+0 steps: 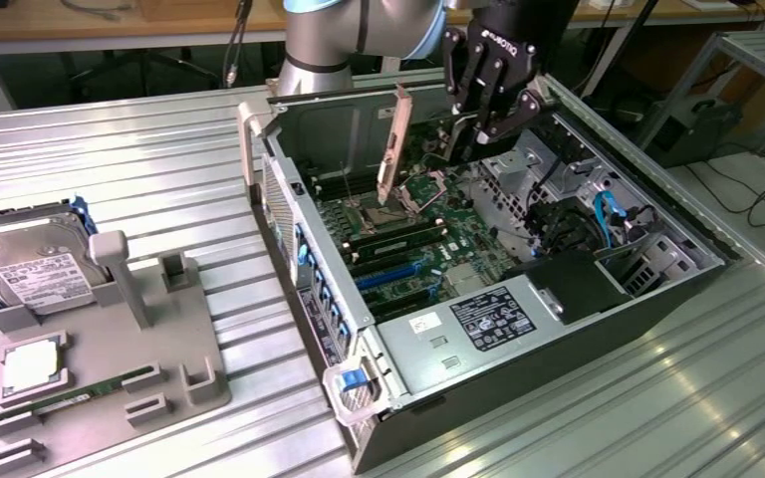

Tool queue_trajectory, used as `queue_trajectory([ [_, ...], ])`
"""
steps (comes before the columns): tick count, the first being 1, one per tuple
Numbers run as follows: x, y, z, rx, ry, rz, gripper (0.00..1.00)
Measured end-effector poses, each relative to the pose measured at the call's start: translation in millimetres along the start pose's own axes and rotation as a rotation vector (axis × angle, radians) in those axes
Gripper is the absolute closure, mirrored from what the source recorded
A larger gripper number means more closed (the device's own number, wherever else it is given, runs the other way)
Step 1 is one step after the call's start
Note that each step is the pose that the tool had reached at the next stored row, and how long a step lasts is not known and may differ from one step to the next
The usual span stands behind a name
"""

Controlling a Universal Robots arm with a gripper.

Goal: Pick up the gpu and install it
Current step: 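Insert the gpu into the slot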

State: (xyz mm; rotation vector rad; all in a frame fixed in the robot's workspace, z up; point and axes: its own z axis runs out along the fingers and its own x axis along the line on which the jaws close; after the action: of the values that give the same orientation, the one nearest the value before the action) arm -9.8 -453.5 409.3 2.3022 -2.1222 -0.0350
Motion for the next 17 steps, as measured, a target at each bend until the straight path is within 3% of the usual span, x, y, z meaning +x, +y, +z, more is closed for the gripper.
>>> queue_trajectory([
  [6, 0.0, -0.2, 2.8, 0.0005, -0.0013, 0.061, 0.72],
  [11, 0.1, -0.4, 11.3, 0.0012, -0.0032, 0.144, 0.72],
  [17, -0.2, 0.1, 17.7, 0.0008, -0.0041, 0.199, 0.72],
])
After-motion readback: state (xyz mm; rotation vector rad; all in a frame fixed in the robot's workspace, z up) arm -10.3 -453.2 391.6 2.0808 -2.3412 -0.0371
